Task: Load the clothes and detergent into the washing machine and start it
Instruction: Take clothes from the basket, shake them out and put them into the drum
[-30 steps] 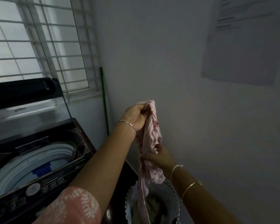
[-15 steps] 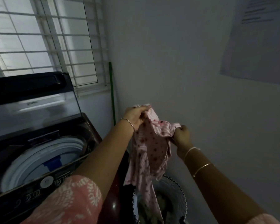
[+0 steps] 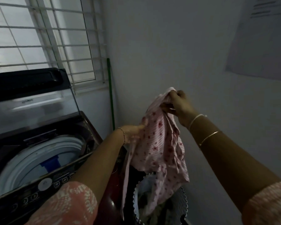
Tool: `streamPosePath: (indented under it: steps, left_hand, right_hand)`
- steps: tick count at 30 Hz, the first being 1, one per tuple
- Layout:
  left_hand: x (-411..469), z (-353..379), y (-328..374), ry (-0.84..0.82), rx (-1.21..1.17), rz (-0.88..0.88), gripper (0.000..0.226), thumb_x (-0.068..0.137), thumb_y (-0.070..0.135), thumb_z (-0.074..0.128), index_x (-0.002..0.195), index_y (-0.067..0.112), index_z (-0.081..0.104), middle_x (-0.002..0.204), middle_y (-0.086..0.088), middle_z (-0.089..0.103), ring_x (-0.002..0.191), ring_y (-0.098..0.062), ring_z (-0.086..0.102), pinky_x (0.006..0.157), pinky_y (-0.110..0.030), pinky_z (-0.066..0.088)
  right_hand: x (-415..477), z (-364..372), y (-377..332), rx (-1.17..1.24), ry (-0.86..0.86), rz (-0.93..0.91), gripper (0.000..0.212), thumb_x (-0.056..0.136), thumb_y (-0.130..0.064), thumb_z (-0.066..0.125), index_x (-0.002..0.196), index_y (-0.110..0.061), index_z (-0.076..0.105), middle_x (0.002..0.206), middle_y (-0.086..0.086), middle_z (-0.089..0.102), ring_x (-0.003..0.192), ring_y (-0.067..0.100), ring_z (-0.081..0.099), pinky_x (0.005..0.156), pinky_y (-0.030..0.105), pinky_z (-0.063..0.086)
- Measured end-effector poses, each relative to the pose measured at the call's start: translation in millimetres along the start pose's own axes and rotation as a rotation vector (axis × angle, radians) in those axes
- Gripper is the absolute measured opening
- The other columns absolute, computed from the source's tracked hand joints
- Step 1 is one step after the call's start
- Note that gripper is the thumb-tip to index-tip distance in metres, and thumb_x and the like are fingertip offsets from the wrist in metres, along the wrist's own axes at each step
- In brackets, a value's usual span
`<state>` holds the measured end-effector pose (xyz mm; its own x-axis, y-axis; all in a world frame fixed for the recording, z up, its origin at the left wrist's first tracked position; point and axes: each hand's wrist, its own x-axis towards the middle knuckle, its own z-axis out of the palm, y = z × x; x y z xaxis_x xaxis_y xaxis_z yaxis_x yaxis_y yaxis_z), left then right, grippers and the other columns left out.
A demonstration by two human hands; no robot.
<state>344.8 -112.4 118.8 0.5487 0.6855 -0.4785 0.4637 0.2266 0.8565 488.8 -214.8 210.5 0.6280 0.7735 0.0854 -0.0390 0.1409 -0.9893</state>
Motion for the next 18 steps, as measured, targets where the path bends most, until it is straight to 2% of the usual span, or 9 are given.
streamPosePath:
  steps: [2,4,5,6,8,10,13,16,18]
  left_hand:
    - [1,6,2,-0.038,0.149,0.023,0.080,0.082,0.050,0.067,0.143,0.010,0.037,0.148,-0.005,0.041,0.135,-0.023,0.039,0.107,-0.035,0.038]
    - [1,17,10,0.063,0.236,0.215,0.113,0.068,0.050,0.081,0.152,0.014,0.015,0.157,-0.007,0.024,0.143,-0.026,0.026,0.116,-0.041,0.028]
    - [2,22,16,0.132,0.191,0.356,0.118,0.059,0.048,0.086,0.152,0.016,0.019,0.154,-0.008,0.030,0.139,-0.025,0.033,0.113,-0.040,0.034]
    - [5,26,24,0.172,0.081,0.468,0.107,0.060,0.039,0.088,0.147,0.014,0.031,0.147,-0.009,0.042,0.130,-0.023,0.045,0.105,-0.036,0.044]
    - [4,33,42,0.179,0.000,0.582,0.060,0.074,0.017,0.080,0.128,0.008,0.055,0.123,-0.008,0.062,0.106,-0.020,0.060,0.085,-0.026,0.052]
    - [10,36,56,0.181,0.191,0.585,0.037,0.081,0.021,0.072,0.115,0.007,0.065,0.112,-0.010,0.068,0.102,-0.023,0.063,0.084,-0.030,0.051]
    - [16,42,65,0.254,0.284,0.543,0.029,0.085,0.022,0.066,0.110,0.006,0.068,0.108,-0.015,0.069,0.102,-0.028,0.064,0.080,-0.031,0.049]
    - [21,43,69,0.332,0.036,0.508,0.027,0.085,0.021,0.068,0.105,0.003,0.069,0.095,-0.011,0.069,0.091,-0.025,0.066,0.073,-0.028,0.046]
    - [20,44,74,0.371,-0.080,0.470,0.033,0.085,0.027,0.069,0.105,0.001,0.067,0.091,-0.008,0.065,0.085,-0.021,0.063,0.070,-0.025,0.044]
  right_hand:
    - [1,7,-6,-0.029,-0.043,-0.013,0.025,0.098,-0.032,0.046,0.079,-0.016,0.042,0.075,0.003,0.049,0.060,0.017,0.055,0.056,0.027,0.052]
    - [0,11,-8,-0.071,-0.082,-0.037,0.028,0.098,-0.033,0.047,0.075,-0.017,0.042,0.073,0.006,0.048,0.055,0.017,0.050,0.053,0.027,0.049]
    - [1,13,-8,-0.093,-0.102,-0.046,0.028,0.098,-0.033,0.047,0.075,-0.017,0.042,0.073,0.009,0.047,0.052,0.017,0.048,0.052,0.028,0.047]
    - [1,14,-8,-0.111,-0.121,-0.047,0.027,0.097,-0.032,0.048,0.077,-0.016,0.044,0.072,0.010,0.048,0.051,0.018,0.048,0.052,0.028,0.045]
    - [0,14,-8,-0.135,-0.147,-0.029,0.020,0.096,-0.028,0.050,0.083,-0.014,0.047,0.074,0.010,0.051,0.054,0.018,0.050,0.053,0.028,0.045]
    - [1,12,-5,-0.122,-0.154,-0.016,0.010,0.094,-0.020,0.052,0.092,-0.012,0.048,0.076,0.008,0.054,0.059,0.018,0.054,0.052,0.026,0.047]
    - [3,3,7,-0.054,-0.112,-0.053,0.013,0.089,-0.002,0.053,0.099,-0.009,0.047,0.077,0.008,0.056,0.058,0.013,0.055,0.047,0.018,0.047]
    - [5,-14,34,-0.130,-0.054,-0.036,0.026,0.086,-0.005,0.061,0.108,-0.011,0.049,0.096,0.009,0.057,0.065,0.008,0.056,0.054,0.017,0.046]
    - [3,-25,53,-0.209,-0.103,0.029,0.035,0.085,-0.006,0.065,0.115,-0.010,0.048,0.108,0.011,0.054,0.073,0.011,0.054,0.057,0.017,0.047]
